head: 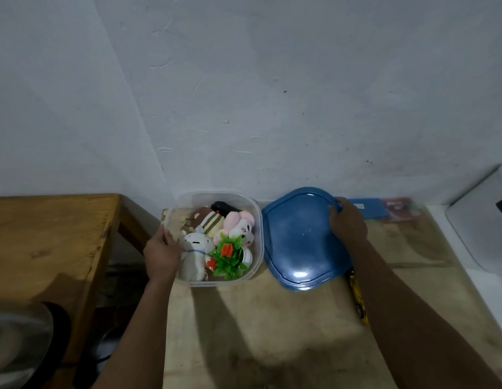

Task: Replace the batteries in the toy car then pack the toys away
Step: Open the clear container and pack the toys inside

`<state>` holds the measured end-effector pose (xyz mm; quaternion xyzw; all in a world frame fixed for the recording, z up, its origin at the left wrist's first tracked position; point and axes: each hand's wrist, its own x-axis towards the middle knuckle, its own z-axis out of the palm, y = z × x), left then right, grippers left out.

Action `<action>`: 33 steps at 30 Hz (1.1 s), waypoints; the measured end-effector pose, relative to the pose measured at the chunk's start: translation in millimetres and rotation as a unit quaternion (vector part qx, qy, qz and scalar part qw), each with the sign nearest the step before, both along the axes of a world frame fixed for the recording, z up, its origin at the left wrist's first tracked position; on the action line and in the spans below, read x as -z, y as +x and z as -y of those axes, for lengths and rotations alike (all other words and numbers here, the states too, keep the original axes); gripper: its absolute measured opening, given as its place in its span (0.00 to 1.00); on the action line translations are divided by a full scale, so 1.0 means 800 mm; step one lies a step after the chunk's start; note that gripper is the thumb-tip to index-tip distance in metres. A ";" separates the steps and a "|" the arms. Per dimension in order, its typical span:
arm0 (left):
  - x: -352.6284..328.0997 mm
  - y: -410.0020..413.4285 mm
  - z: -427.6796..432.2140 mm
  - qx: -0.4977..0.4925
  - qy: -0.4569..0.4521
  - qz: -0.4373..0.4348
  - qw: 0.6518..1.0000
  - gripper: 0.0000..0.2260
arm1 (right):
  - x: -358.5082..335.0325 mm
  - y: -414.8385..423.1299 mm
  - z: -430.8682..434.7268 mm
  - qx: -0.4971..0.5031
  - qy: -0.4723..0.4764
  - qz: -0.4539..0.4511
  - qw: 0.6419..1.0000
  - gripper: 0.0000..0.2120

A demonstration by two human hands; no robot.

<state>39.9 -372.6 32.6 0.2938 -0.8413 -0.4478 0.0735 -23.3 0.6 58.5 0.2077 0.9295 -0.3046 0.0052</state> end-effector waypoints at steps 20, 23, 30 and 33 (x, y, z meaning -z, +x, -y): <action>-0.013 0.004 0.025 -0.003 0.290 0.034 0.957 0.28 | -0.028 0.032 0.183 -0.019 -0.294 -0.083 0.952 0.13; -0.015 0.007 0.032 0.046 0.297 0.038 0.953 0.30 | 0.005 0.028 0.211 -0.004 -0.250 -0.058 0.967 0.12; 0.001 0.010 0.034 0.135 0.113 0.010 0.984 0.19 | 0.043 0.024 0.227 -0.007 -0.164 -0.040 0.986 0.17; 0.008 0.008 0.035 0.142 0.064 0.009 0.988 0.17 | 0.046 0.025 0.226 -0.025 -0.153 -0.034 0.987 0.21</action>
